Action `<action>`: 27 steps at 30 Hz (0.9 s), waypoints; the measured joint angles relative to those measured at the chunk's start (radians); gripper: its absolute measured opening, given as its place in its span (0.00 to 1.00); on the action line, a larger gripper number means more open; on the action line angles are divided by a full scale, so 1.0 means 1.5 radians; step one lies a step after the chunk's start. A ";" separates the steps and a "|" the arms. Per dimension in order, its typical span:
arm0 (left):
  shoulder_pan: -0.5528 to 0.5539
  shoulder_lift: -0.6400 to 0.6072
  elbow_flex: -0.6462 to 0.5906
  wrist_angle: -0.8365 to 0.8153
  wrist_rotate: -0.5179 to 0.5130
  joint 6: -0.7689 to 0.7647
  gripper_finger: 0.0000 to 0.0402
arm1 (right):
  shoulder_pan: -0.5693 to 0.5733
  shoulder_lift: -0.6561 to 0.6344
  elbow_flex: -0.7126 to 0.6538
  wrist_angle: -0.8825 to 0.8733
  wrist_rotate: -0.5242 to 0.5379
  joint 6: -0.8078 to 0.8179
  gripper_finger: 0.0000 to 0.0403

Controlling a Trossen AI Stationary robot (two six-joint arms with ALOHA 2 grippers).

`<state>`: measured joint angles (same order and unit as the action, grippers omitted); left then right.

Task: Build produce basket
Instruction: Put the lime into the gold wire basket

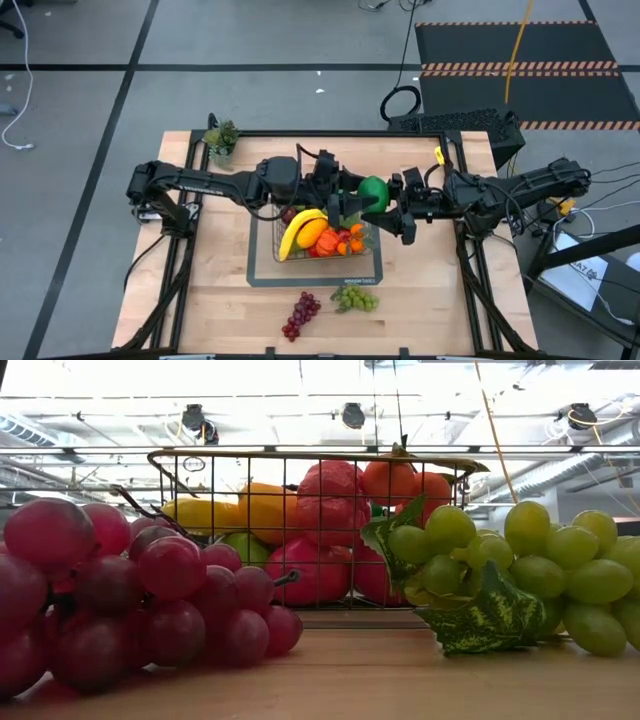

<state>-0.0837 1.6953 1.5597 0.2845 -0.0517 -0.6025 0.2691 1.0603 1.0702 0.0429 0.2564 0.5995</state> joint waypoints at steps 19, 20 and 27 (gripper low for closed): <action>0.019 -0.115 0.001 0.071 0.012 0.164 0.79 | 0.009 -0.043 -0.007 -0.139 -0.173 0.150 0.98; 0.020 -0.128 0.001 0.058 0.012 0.176 0.79 | 0.012 -0.043 -0.011 -0.140 -0.173 0.154 0.98; 0.030 -0.206 0.001 -0.015 0.006 0.235 0.79 | 0.024 -0.043 -0.033 -0.122 -0.172 0.196 0.98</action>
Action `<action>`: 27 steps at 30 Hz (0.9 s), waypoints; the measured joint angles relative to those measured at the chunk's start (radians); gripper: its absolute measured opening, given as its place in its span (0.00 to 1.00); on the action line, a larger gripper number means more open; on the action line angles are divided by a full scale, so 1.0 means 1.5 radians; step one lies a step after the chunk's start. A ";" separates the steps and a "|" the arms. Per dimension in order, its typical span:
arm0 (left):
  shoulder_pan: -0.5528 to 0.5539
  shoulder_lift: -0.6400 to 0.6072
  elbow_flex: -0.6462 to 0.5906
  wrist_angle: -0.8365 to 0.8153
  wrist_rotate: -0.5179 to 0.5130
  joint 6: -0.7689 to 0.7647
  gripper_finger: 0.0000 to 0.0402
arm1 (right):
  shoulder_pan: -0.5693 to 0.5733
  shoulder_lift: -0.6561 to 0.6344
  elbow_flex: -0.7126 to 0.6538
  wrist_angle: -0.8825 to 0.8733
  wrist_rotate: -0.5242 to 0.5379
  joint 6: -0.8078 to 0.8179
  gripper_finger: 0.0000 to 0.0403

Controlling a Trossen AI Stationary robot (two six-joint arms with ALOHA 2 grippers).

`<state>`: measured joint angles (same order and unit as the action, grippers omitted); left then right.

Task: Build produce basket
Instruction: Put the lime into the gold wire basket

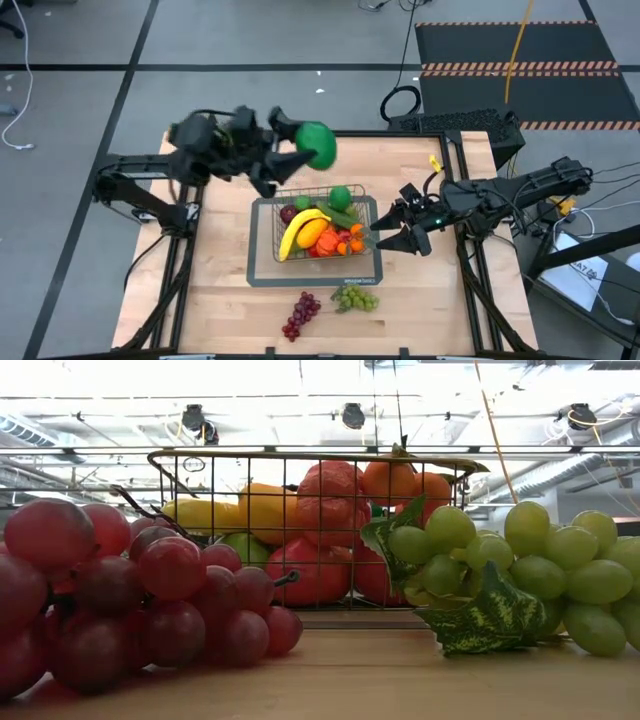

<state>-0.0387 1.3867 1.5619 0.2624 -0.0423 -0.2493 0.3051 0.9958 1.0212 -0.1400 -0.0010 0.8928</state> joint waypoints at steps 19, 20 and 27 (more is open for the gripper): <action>-0.002 -0.123 -0.001 -0.205 -0.035 0.186 0.79 | -0.003 0.003 -0.001 0.069 0.091 -0.069 0.98; -0.002 -0.123 -0.001 -0.210 -0.035 0.190 0.79 | -0.004 0.004 -0.001 0.075 0.093 -0.078 0.98; -0.002 -0.142 -0.001 -0.271 -0.037 0.274 0.79 | -0.004 0.010 0.000 0.068 0.133 -0.102 0.98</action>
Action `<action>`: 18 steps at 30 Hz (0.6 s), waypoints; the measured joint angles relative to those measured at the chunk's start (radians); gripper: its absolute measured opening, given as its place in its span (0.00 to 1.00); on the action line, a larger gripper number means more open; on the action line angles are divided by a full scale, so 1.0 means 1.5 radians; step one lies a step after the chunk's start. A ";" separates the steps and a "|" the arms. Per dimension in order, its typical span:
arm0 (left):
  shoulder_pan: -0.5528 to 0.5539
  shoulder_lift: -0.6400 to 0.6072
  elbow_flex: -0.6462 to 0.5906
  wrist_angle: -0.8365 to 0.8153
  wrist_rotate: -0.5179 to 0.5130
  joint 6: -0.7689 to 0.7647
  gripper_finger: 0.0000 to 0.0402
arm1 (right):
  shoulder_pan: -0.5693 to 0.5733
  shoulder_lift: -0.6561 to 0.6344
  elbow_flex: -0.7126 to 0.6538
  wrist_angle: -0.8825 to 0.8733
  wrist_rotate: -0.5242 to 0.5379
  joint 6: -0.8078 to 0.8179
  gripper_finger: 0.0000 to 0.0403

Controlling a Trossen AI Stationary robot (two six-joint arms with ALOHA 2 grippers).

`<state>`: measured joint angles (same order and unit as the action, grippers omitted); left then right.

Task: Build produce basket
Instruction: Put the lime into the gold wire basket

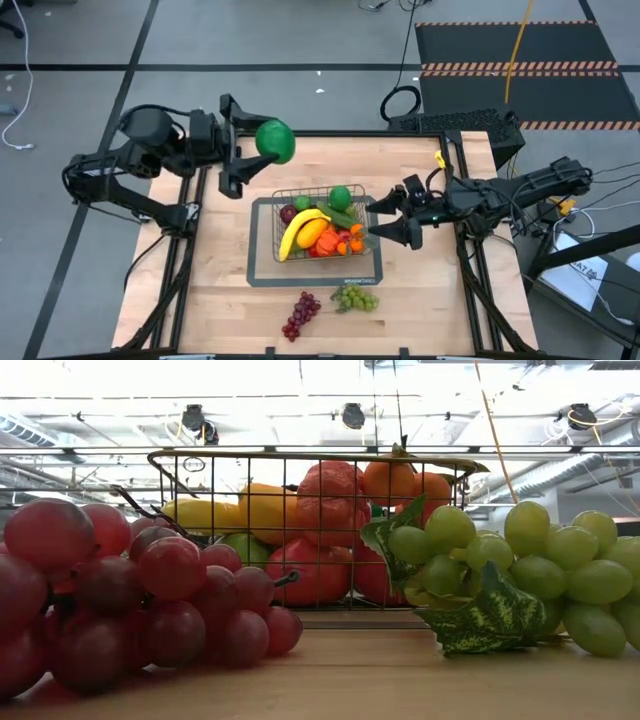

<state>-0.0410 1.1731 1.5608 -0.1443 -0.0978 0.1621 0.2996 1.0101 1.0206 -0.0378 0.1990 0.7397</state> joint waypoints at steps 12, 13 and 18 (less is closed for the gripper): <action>-0.006 -0.002 0.000 -0.030 -0.005 0.250 0.79 | -0.003 0.008 0.000 0.003 0.112 0.106 0.98; -0.007 -0.002 0.000 -0.029 -0.005 0.281 0.79 | -0.003 0.008 0.000 0.002 0.112 0.113 0.98; -0.011 -0.002 0.000 -0.008 -0.005 0.410 0.79 | -0.003 0.008 0.000 0.003 0.112 0.127 0.98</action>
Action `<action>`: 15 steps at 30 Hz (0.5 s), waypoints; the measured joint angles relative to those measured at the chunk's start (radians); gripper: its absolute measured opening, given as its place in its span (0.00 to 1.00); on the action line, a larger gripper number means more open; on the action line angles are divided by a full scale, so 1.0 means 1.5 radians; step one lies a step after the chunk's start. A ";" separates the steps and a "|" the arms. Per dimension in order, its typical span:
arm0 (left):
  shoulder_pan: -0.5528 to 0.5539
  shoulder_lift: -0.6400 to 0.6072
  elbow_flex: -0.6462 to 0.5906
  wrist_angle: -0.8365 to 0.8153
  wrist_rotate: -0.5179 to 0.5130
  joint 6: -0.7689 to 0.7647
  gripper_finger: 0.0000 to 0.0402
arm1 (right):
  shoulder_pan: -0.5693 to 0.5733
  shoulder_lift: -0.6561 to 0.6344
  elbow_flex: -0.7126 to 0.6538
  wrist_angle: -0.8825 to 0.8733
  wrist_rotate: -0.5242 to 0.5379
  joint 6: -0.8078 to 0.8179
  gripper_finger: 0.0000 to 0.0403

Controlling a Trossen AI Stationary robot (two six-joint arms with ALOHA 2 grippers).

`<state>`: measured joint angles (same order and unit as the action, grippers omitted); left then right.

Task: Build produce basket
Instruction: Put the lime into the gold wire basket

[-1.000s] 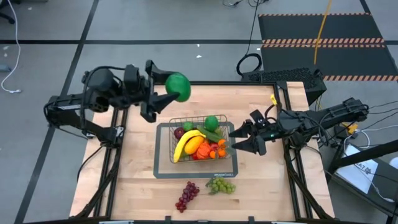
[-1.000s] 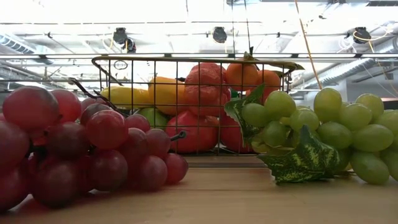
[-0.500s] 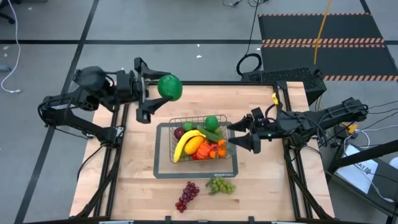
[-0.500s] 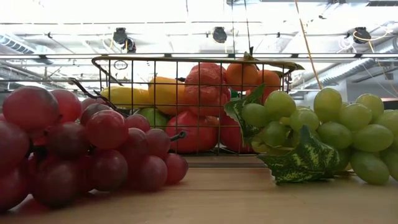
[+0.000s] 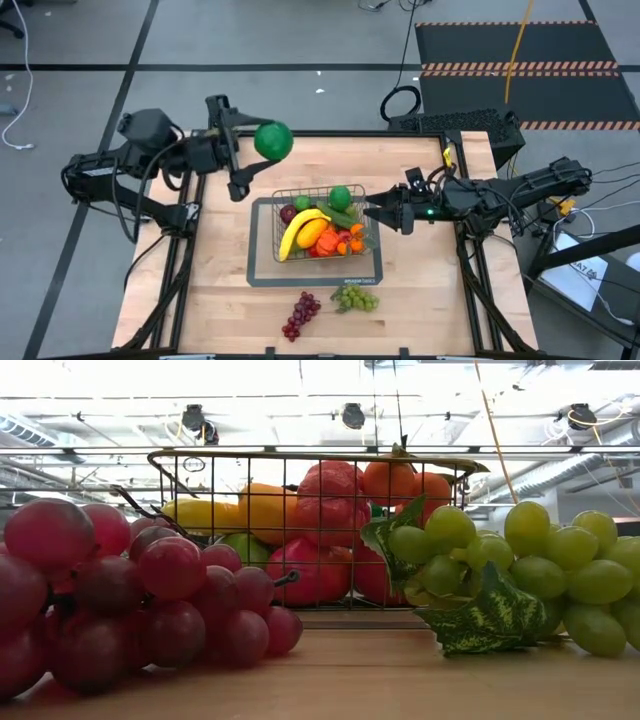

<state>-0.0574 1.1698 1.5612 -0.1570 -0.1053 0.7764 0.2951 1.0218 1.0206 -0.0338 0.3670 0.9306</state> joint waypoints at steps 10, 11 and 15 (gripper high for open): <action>-0.014 0.000 0.000 0.077 -0.001 0.176 0.79 | 0.000 0.014 0.000 0.000 0.027 -0.016 0.98; -0.014 0.000 0.000 0.078 -0.001 0.181 0.79 | 0.000 0.018 0.000 0.002 0.035 -0.015 0.98; -0.014 0.000 0.000 0.084 -0.001 0.184 0.79 | 0.000 0.033 0.000 0.005 0.035 0.000 0.98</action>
<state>-0.0792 1.1702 1.5611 -0.0311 -0.1074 1.0520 0.2951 1.0718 1.0206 -0.0266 0.4191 0.9310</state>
